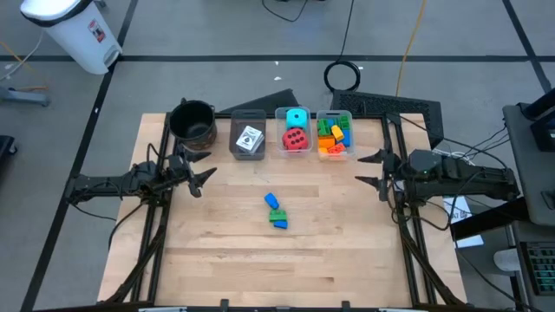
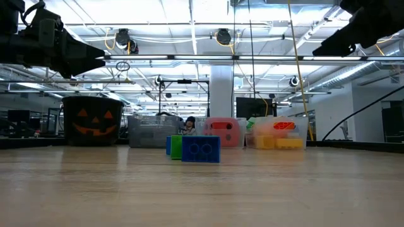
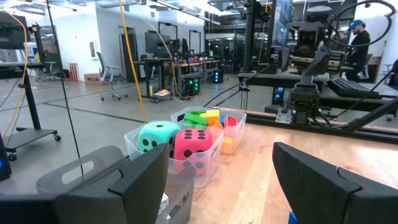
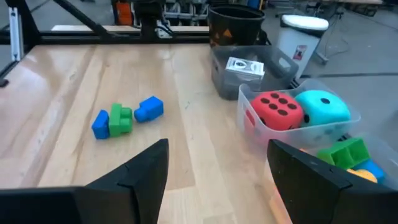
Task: Pick & Place Toys
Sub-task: Put the blue one stud game piece into the right transparent bin
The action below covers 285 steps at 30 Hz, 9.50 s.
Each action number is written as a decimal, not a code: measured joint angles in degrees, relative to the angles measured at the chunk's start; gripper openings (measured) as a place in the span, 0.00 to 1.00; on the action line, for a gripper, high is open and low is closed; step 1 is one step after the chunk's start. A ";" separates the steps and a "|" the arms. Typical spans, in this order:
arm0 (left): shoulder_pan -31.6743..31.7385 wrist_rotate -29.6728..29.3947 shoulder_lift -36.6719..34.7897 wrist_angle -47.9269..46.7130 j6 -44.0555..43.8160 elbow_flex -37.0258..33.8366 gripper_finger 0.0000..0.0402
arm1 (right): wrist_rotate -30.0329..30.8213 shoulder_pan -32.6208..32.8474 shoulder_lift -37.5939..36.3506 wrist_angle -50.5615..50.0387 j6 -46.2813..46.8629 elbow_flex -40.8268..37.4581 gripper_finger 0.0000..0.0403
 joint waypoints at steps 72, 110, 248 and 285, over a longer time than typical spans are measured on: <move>0.01 -0.10 0.02 16.26 -1.99 0.00 0.73 | 0.05 0.01 -15.31 36.16 -1.41 -30.95 0.62; -8.80 17.47 54.44 20.46 -26.22 14.71 0.73 | 0.06 -0.01 -15.31 36.16 -1.41 -30.95 0.62; -8.56 14.08 90.58 21.58 -3.65 43.54 0.35 | -3.32 9.71 74.72 82.89 6.96 3.48 0.23; -7.02 11.99 90.55 24.10 -1.09 43.54 0.46 | 14.39 -23.39 51.53 76.81 14.21 -14.68 0.17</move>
